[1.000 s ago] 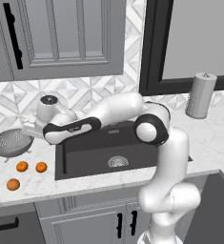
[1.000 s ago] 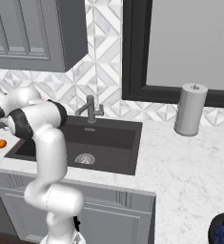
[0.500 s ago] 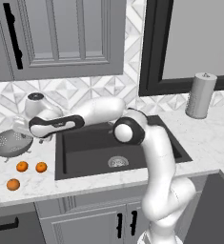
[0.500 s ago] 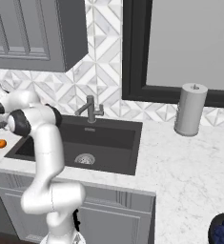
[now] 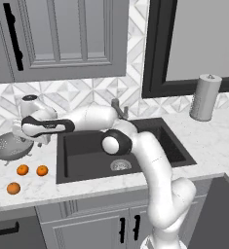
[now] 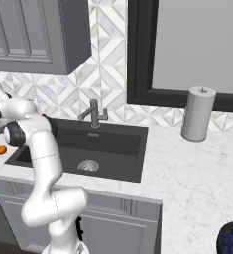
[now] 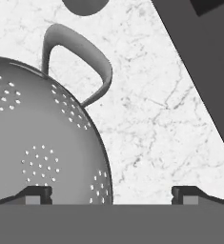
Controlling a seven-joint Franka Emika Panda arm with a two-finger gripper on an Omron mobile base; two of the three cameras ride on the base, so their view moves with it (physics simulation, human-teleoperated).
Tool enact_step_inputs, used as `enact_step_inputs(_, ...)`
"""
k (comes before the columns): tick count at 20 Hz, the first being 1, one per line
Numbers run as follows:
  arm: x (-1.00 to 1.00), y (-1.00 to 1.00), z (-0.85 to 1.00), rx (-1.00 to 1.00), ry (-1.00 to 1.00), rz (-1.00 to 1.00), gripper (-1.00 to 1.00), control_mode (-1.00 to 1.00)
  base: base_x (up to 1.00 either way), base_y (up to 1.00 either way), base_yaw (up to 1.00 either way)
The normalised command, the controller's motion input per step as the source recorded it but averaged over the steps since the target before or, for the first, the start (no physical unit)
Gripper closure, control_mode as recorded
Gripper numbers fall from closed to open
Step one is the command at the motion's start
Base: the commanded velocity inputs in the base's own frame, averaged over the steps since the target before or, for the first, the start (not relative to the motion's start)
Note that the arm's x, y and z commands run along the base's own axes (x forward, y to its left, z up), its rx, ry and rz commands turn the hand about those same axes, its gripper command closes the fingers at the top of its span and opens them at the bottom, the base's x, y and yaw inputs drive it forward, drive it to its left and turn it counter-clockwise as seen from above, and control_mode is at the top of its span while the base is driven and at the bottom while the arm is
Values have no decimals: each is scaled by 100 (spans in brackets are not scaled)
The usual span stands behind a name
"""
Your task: Put the colander in the sink, put the tangerine, tangerine, tangerine in the colander, and turn on the sink faucet and pour water over the colander.
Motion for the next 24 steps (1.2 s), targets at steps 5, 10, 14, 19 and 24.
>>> enact_step_inputs(5, 15, 0, -37, 0, 0, -4, -100, -100, 0, 0, 0)
enact_step_inputs(10, 15, 0, -40, 0, 0, -3, -100, -100, 0, 0, 0)
enact_step_inputs(14, 5, 0, -31, 0, 0, -2, 100, -100, 0, 0, 0)
enact_step_inputs(19, 0, 0, -5, 0, 0, -5, 100, -100, 0, 0, 0)
enact_step_inputs(24, -21, -10, 0, 0, -7, -19, 100, -100, 0, 0, 0)
